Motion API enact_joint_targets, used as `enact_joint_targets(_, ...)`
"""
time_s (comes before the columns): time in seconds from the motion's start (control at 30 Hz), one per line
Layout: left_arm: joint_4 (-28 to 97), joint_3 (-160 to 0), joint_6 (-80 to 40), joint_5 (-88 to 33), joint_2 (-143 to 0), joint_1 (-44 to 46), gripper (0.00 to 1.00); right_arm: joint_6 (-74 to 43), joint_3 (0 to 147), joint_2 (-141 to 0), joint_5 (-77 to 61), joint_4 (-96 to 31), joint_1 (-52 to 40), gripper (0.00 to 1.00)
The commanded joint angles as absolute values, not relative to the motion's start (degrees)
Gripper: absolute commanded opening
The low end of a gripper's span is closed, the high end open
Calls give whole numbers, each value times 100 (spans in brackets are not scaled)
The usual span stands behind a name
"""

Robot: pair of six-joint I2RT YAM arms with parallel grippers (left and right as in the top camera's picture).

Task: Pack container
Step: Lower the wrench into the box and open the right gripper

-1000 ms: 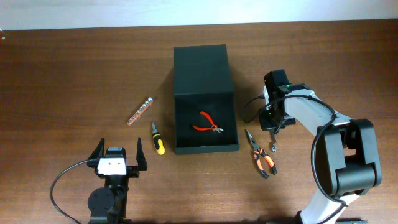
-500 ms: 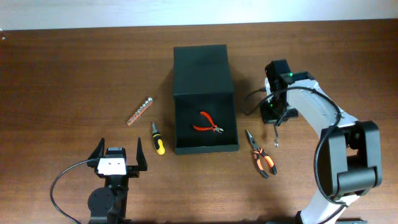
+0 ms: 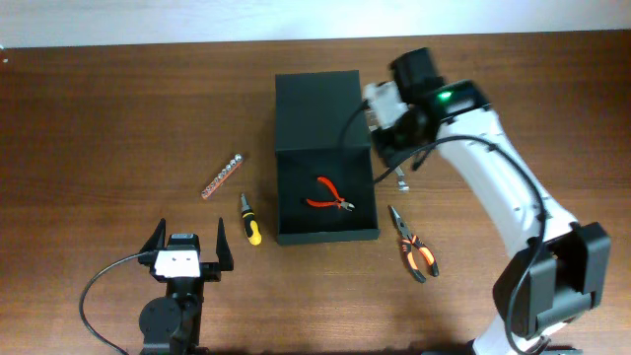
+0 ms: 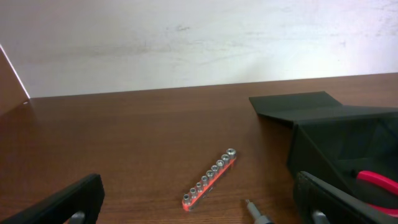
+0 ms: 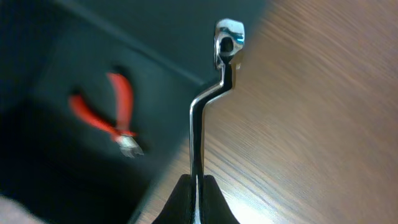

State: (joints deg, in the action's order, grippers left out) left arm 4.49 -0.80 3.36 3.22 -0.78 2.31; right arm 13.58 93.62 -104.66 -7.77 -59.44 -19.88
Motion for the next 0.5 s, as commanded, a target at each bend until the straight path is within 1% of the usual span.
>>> enact_joint_targets(0.0, 451, -54, 325, 281, -36, 246, 99, 1918, 9472, -10355, -1098, -5811, -2467, 4)
enact_joint_targets(0.2, 451, -51, 327, 281, -36, 246, 99, 2082, 9472, -10497, -1046, -5544, -3035, 4)
enact_joint_targets(0.47, 451, -51, 327, 281, -36, 246, 99, 2080, 9465, -10949, -1037, -5395, -3203, 4)
